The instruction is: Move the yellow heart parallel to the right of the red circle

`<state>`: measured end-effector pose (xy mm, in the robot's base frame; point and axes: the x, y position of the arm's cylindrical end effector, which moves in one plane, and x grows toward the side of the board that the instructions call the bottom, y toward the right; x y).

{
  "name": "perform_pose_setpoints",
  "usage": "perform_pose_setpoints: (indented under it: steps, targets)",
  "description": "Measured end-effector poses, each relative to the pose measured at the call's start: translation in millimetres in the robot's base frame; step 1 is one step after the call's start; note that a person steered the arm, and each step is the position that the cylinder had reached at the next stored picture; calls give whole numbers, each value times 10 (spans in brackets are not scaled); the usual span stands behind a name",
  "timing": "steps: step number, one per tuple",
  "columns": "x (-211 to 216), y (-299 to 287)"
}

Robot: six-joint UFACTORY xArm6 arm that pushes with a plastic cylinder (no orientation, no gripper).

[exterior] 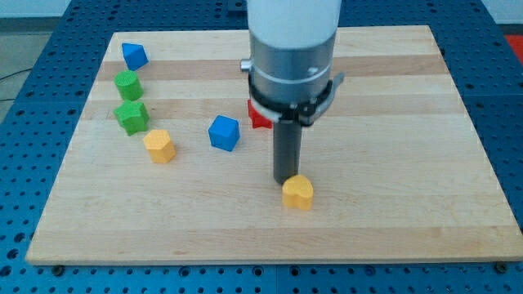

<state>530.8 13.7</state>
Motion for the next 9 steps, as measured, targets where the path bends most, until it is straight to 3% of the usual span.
perform_pose_setpoints:
  steps: [2,3,4,5,6,7,8,9]
  targets:
    - [477,-622]
    - [566,167]
    - [24,645]
    - [-521,699]
    - [-645,926]
    - [-243,969]
    - [-236,1281]
    - [-768,1451]
